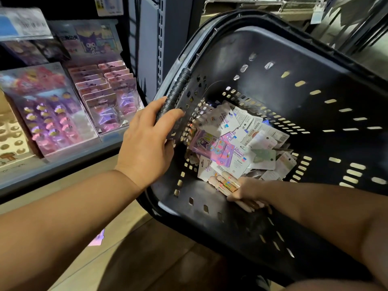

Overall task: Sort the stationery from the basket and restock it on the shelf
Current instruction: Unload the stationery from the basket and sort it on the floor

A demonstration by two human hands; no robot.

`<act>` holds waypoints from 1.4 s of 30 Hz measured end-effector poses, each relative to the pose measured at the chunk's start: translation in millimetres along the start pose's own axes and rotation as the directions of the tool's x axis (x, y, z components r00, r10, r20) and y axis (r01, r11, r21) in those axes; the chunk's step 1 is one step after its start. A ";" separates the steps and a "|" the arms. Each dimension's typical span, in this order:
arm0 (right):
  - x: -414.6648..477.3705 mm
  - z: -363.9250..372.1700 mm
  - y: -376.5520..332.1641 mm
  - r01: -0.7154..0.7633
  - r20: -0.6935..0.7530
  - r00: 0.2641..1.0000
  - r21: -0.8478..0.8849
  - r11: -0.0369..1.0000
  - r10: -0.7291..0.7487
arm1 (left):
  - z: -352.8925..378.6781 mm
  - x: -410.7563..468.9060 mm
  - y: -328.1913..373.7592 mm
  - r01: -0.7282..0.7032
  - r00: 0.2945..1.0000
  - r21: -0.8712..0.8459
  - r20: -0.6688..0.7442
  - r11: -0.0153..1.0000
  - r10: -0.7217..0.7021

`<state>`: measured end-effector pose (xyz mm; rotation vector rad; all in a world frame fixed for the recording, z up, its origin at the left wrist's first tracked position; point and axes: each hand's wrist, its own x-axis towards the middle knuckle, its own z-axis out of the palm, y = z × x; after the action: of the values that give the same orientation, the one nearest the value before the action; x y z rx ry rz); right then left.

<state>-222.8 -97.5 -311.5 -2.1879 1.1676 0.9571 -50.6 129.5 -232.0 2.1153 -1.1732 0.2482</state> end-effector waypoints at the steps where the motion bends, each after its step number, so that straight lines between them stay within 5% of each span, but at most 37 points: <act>1: -4.7 -0.5 -3.8 -0.010 -0.006 1.000 -0.066 0.998 0.009 | 0.0 -0.7 0.0 0.000 1.000 -0.002 0.001 1.000 0.000; 3: -11.0 -3.4 -7.6 0.009 0.056 0.998 -0.059 0.998 -0.006 | -0.4 -1.0 -0.1 -0.004 1.000 0.004 0.007 1.000 0.004; 7: -21.3 -9.0 -11.4 0.090 0.162 0.977 0.264 0.960 -0.136 | -3.6 -0.3 1.3 0.005 0.999 0.006 0.044 1.000 -0.005; 13: -45.5 -30.2 -31.3 0.131 0.114 0.946 0.720 0.681 -0.302 | -8.0 -5.2 1.8 0.002 0.998 -0.027 0.064 1.000 0.000; 18: -88.3 -62.8 -64.1 0.213 -0.010 0.896 0.887 0.410 -0.444 | -8.5 -9.1 2.0 -0.037 0.997 -0.019 0.061 0.999 0.038; 22: -123.9 -76.9 -86.6 0.267 -0.063 0.786 0.932 0.245 -0.614 | -12.7 -9.6 16.4 -0.016 1.000 -0.076 0.021 0.997 0.017; 28: -148.3 -75.2 -104.9 0.414 0.086 0.635 0.801 0.432 -0.768 | -33.8 -2.6 40.0 0.079 0.997 -0.273 0.038 0.959 -0.072; 30: -153.1 -75.5 -111.4 0.411 0.163 0.601 0.777 0.477 -0.782 | -42.4 0.3 51.9 0.228 0.973 -0.519 0.149 0.824 -0.176; 32: -158.6 -78.1 -118.6 0.470 0.200 0.593 0.700 0.537 -0.780 | -49.9 0.8 62.4 0.376 0.922 -0.761 0.250 0.529 -0.295; 34: -163.3 -80.3 -124.4 0.550 0.230 0.572 0.605 0.576 -0.788 | -55.2 -1.3 69.1 0.430 0.884 -0.837 0.316 0.338 -0.343; 39: -161.5 -79.1 -137.9 0.564 0.169 0.556 0.643 0.519 -0.814 | -65.0 6.4 74.6 0.460 0.828 -0.887 0.406 0.052 -0.386; 42: -146.1 -81.8 -139.8 0.613 0.221 0.526 0.570 0.546 -0.821 | -70.7 14.6 70.7 0.430 0.818 -0.903 0.392 -0.006 -0.420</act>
<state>-132.3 -5.1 -135.9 -1.6544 0.0933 0.6718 -87.9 141.2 -138.9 1.0499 -0.2924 -0.7107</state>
